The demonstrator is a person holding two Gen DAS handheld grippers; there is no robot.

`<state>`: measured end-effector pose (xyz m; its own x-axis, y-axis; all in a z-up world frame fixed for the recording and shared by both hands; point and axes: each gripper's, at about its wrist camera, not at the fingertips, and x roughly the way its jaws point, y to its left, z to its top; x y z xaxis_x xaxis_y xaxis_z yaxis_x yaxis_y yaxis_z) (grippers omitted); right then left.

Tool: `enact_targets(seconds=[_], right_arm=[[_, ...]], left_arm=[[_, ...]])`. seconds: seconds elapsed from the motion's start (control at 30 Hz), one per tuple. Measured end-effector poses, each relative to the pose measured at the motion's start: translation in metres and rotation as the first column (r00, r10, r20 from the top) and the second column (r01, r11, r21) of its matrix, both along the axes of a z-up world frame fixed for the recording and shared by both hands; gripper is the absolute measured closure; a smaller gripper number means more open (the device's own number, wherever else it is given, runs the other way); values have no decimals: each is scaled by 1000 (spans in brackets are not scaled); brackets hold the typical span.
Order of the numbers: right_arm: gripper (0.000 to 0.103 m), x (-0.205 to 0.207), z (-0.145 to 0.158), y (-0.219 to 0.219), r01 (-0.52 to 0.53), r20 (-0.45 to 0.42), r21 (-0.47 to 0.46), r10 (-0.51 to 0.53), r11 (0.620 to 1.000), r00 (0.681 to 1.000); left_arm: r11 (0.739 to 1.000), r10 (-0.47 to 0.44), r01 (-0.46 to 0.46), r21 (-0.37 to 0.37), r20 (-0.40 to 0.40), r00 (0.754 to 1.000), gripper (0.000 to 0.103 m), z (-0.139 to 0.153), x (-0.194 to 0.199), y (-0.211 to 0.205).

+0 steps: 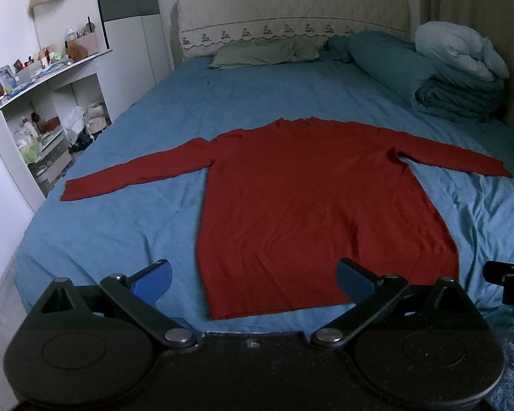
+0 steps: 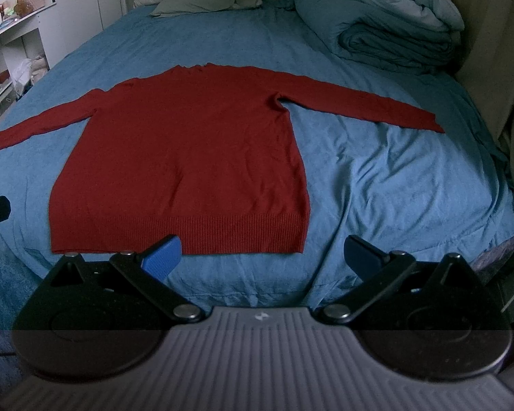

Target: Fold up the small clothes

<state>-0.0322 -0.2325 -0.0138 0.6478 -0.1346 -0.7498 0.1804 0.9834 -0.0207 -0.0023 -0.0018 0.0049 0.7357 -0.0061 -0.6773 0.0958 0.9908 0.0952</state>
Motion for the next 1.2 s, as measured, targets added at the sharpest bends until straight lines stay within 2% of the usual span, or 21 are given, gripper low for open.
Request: enact_targets(seconds=[1.2], right_arm=[[0,0,3,3,1,6,-5,-1,1000,1000]], left_arm=[[1000,-1,1,-14,-1,1000,0,0,1,-2]])
